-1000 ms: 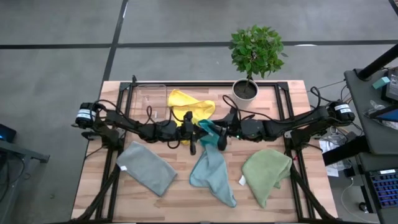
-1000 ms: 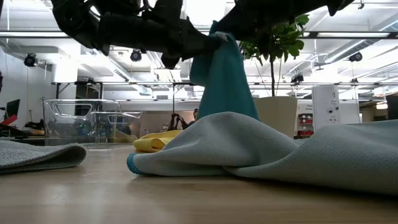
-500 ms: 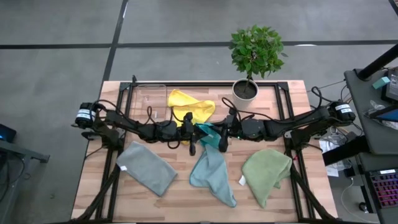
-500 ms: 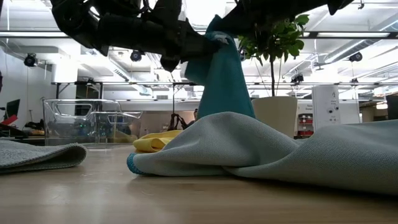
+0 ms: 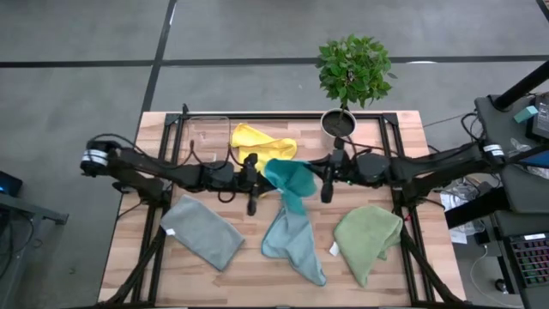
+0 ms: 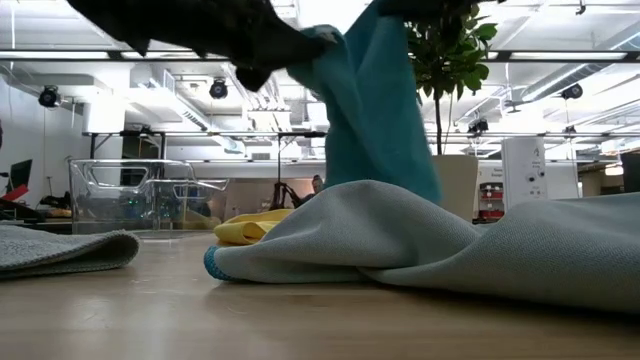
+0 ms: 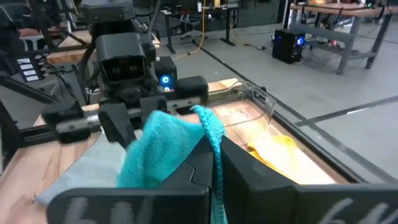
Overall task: Fold microfiber towels
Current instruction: Fold the blue microfiber towel
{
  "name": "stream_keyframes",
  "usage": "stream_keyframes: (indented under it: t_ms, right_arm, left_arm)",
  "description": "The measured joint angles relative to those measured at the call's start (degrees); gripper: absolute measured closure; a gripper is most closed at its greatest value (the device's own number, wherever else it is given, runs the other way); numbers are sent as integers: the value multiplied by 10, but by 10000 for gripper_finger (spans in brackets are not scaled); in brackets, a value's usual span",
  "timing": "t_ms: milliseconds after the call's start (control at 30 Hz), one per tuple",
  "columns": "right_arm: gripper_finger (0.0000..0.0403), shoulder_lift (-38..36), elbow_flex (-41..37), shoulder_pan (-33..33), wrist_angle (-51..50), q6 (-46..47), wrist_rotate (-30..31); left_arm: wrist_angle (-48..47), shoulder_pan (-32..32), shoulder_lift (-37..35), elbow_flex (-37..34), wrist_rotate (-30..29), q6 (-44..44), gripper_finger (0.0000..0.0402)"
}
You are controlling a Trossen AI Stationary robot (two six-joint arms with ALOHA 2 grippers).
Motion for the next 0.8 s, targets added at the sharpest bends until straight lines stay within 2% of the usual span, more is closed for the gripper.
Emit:
stream_keyframes:
  t_ms: [300, 500, 633, 800]
  right_arm:
    - [394, -94, 0, 0, -77, -12, -41]
    - [394, -124, 0, 0, -116, -11, -43]
    - [394, -129, 0, 0, -144, -9, -45]
    - [394, -116, -2, 0, -178, 10, -41]
  left_arm:
    - [-175, 1, -108, 0, 10, 1, 401]
    - [-288, 1, -157, 0, 14, 15, 401]
    - [-339, 2, -175, 0, 17, 27, 401]
    - [-341, 1, -173, -1, 37, 31, 401]
